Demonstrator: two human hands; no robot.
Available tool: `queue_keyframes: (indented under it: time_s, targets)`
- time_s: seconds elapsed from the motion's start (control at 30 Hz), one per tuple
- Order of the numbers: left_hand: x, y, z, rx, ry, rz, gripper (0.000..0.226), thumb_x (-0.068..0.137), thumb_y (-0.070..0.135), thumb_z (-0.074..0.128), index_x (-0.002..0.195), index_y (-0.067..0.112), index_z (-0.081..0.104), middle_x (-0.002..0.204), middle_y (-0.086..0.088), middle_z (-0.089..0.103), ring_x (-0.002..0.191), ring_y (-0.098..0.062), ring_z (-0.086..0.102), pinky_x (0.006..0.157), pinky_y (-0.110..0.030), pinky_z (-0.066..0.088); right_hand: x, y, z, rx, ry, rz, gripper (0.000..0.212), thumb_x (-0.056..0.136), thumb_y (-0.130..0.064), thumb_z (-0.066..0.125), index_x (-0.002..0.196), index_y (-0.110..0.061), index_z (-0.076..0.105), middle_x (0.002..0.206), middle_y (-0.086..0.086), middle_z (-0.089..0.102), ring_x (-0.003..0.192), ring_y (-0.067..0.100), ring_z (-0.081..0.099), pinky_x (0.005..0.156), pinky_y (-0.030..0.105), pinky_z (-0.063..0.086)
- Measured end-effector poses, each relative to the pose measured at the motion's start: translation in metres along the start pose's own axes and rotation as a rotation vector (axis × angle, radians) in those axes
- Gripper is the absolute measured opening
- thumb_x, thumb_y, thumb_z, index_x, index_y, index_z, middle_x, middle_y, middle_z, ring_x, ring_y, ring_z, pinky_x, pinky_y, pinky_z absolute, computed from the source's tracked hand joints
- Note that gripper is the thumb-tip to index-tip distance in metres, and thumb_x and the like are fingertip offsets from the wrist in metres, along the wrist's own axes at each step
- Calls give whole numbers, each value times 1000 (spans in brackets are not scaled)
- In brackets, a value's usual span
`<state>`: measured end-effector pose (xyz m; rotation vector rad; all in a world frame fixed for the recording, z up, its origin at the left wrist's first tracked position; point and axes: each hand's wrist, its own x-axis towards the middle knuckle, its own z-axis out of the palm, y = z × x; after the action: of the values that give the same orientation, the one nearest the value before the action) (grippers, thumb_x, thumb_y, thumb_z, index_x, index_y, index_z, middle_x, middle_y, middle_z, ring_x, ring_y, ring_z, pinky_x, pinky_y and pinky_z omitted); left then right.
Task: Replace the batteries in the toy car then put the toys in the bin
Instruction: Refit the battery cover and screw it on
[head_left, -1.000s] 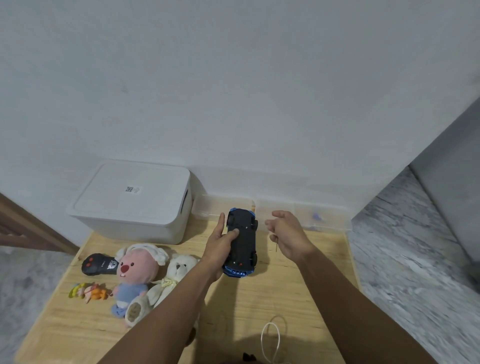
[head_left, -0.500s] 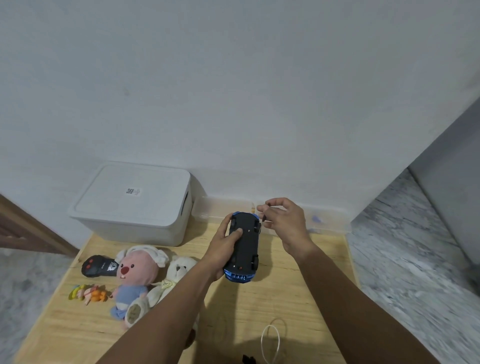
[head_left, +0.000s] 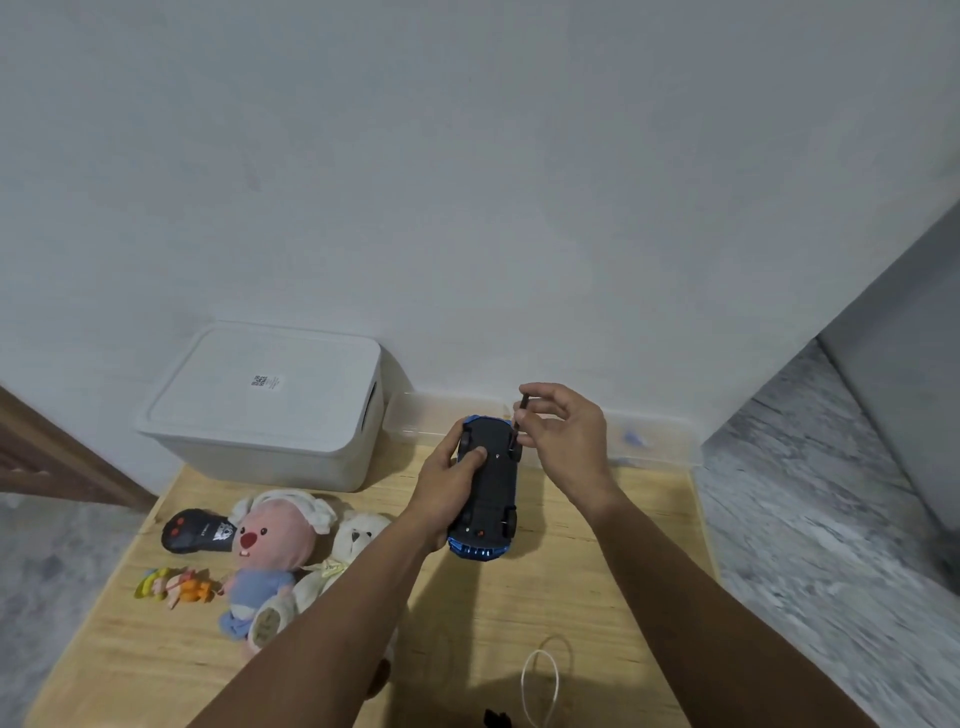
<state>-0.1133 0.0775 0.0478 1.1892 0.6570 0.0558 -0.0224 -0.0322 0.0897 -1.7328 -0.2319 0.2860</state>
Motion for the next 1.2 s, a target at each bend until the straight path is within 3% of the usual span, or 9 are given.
queue_keyframes:
  time_s: [0.2,0.43,0.63,0.87,1.03,1.2]
  targets:
    - [-4,2,3,10,-13,75,30,94,21,61,106,48,64,102,-15,71,82,-31,71,71,-48,60,-5,-1,3,37,-21,-48,18,86,-1,68,97,-14,68,89,11,68,77,23,73,70,34,62]
    - [-5,1,4,-8,-1,85,35,95,17,60,96,51,65,95,-13,70,80,-33,69,72,-51,59,-7,4,2,16,-36,-79,22,86,0,67,94,-20,67,87,7,67,79,22,73,72,37,62]
    - [-5,-1,3,10,12,76,28,94,18,60,111,41,63,98,-17,69,80,-34,70,72,-53,59,-7,5,2,20,-32,-76,22,86,1,67,93,-20,67,84,4,67,78,24,73,71,38,62]
    - [-4,-1,3,-3,12,80,31,95,17,60,99,47,63,95,-13,70,78,-32,70,69,-48,60,-6,8,1,2,-35,-70,23,85,1,68,93,-21,67,84,3,67,78,22,73,70,38,62]
    - [-4,-3,3,-4,21,73,29,94,17,60,115,38,63,99,-18,70,77,-31,70,66,-45,60,-6,8,2,-31,-41,-75,23,85,-1,69,91,-23,68,86,4,68,77,20,72,70,37,62]
    - [-4,-3,3,-4,20,88,27,95,16,60,111,38,63,100,-19,69,77,-31,69,66,-44,60,-5,8,3,-53,-17,-93,19,84,-4,70,92,-21,68,84,4,67,71,18,71,67,39,62]
